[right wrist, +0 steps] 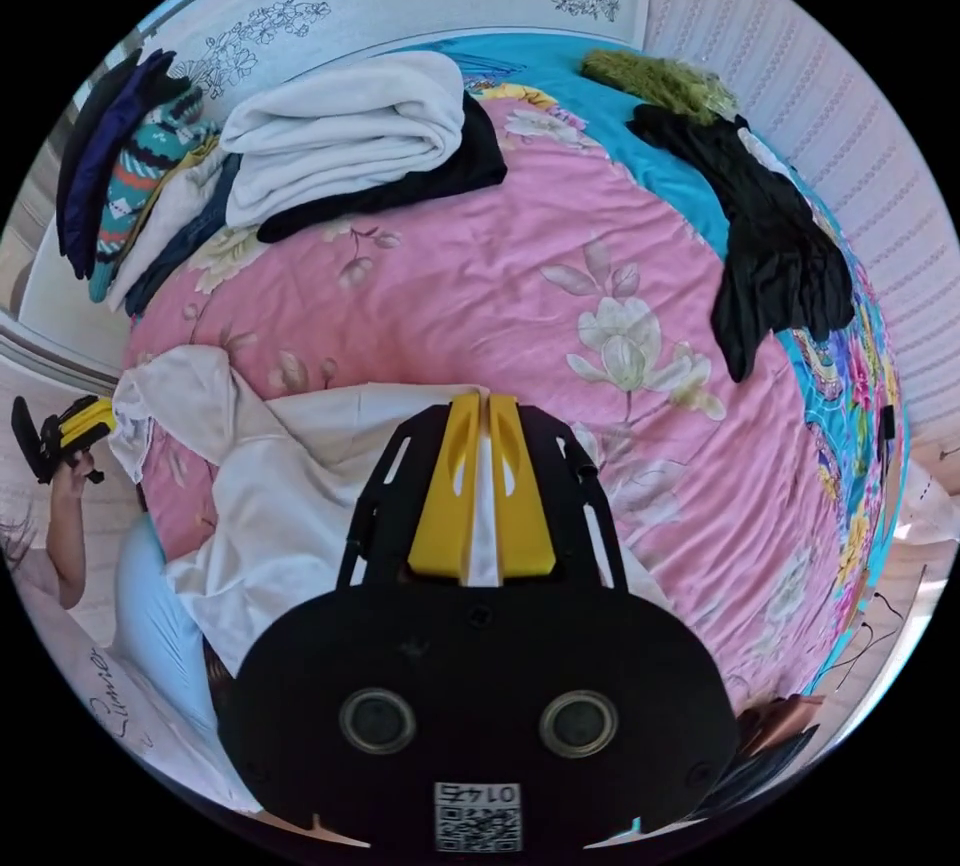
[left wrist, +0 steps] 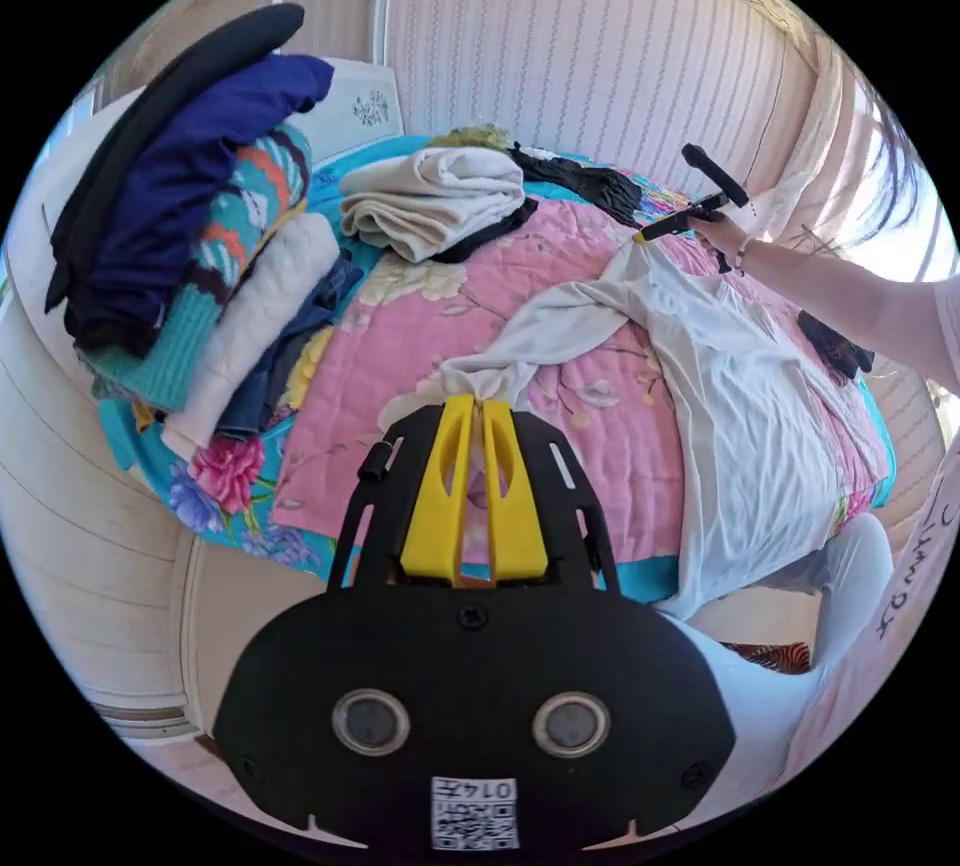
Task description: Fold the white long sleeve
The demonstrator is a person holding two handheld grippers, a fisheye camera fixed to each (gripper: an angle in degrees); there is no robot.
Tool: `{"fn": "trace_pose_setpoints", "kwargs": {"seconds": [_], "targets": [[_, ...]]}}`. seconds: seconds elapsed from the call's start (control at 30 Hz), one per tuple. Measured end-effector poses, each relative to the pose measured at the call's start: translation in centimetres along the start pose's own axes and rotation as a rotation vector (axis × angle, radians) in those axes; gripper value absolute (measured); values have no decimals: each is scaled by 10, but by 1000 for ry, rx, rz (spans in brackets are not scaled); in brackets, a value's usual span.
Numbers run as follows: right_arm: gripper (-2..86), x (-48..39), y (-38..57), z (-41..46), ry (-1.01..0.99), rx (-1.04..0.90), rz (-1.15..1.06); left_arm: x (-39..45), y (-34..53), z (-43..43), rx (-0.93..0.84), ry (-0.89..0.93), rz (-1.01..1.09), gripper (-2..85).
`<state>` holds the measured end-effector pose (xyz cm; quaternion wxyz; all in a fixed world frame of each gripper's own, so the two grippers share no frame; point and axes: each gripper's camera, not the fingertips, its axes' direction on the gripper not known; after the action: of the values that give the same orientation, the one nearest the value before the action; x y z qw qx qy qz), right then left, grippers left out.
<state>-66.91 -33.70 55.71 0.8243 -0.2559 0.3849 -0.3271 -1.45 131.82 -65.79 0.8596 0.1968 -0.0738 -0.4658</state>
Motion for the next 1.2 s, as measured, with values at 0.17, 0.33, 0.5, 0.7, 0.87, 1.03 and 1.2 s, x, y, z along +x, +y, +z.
{"fn": "trace_pose_setpoints", "kwargs": {"seconds": [0.17,0.33,0.5,0.7,0.87,1.03,1.2], "targets": [[7,26,-11,-5,-64,49,135,19,13,-56,185,-259,250,-8],[8,4,-22,26,-22,-11,114,45,53,-12,130,-463,420,-5],[21,-4,-21,52,-24,-65,143,22,79,2,-21,-324,235,-1],[69,-36,-22,6,57,109,53,-34,91,-67,70,-250,-6,10],[67,-146,-33,-10,-249,184,-285,-98,118,-55,71,-112,-314,39],[71,-272,-44,31,-373,66,-539,-136,107,-32,81,-28,-415,61],[7,-278,-43,65,-390,-47,-516,-171,106,-17,-6,127,-453,14]]}}
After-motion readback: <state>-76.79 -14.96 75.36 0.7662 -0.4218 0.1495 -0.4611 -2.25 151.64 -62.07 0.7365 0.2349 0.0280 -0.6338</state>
